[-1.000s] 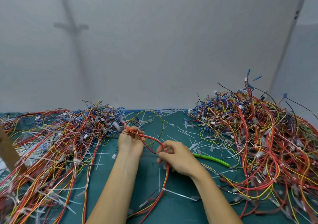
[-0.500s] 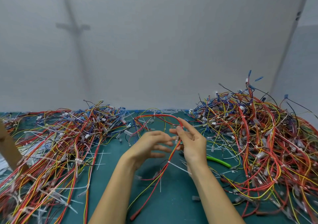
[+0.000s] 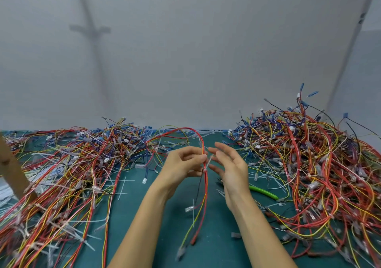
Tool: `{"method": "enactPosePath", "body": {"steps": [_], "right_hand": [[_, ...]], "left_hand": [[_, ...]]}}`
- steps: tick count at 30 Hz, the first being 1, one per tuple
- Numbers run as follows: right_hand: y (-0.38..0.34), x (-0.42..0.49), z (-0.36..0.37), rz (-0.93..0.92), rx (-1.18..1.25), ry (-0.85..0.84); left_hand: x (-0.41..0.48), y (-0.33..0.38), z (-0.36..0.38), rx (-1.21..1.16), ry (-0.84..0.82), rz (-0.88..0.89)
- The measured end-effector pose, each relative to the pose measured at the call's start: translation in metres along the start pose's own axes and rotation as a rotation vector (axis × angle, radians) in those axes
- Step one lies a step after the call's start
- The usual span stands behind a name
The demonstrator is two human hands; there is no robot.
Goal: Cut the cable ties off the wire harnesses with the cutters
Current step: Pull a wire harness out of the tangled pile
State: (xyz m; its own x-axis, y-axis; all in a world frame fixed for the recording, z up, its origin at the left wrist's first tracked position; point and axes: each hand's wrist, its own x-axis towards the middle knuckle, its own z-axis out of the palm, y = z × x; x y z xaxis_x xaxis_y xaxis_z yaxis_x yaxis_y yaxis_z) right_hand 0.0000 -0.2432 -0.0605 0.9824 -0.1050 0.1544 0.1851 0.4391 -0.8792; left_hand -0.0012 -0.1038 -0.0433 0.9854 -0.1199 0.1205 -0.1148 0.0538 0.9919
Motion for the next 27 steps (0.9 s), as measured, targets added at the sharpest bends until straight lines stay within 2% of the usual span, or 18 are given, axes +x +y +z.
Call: {"method": "enactPosePath", "body": {"steps": [6, 10, 14, 18, 20, 24, 27], "right_hand": [[0.002, -0.006, 0.003, 0.105, -0.03, -0.112], [0.004, -0.008, 0.002, 0.13, -0.055, -0.171], [0.005, -0.006, 0.0, 0.15, 0.042, -0.159], [0.002, -0.003, -0.003, 0.179, 0.137, -0.112], [0.001, -0.003, -0.005, 0.192, 0.045, -0.111], [0.001, -0.005, -0.005, 0.089, -0.34, -0.153], [0.004, -0.006, -0.003, -0.003, -0.658, -0.231]], "left_hand": [[0.005, 0.004, 0.008, -0.221, 0.311, 0.128], [0.005, 0.003, 0.006, -0.311, 0.378, 0.167], [0.007, 0.003, 0.006, -0.326, 0.398, 0.142], [0.01, 0.003, -0.001, -0.569, 0.564, 0.117], [0.01, 0.003, -0.012, -0.658, 0.547, 0.166], [0.007, 0.008, -0.027, -0.888, 0.388, 0.193], [0.008, 0.008, -0.031, -0.847, 0.412, 0.215]]}}
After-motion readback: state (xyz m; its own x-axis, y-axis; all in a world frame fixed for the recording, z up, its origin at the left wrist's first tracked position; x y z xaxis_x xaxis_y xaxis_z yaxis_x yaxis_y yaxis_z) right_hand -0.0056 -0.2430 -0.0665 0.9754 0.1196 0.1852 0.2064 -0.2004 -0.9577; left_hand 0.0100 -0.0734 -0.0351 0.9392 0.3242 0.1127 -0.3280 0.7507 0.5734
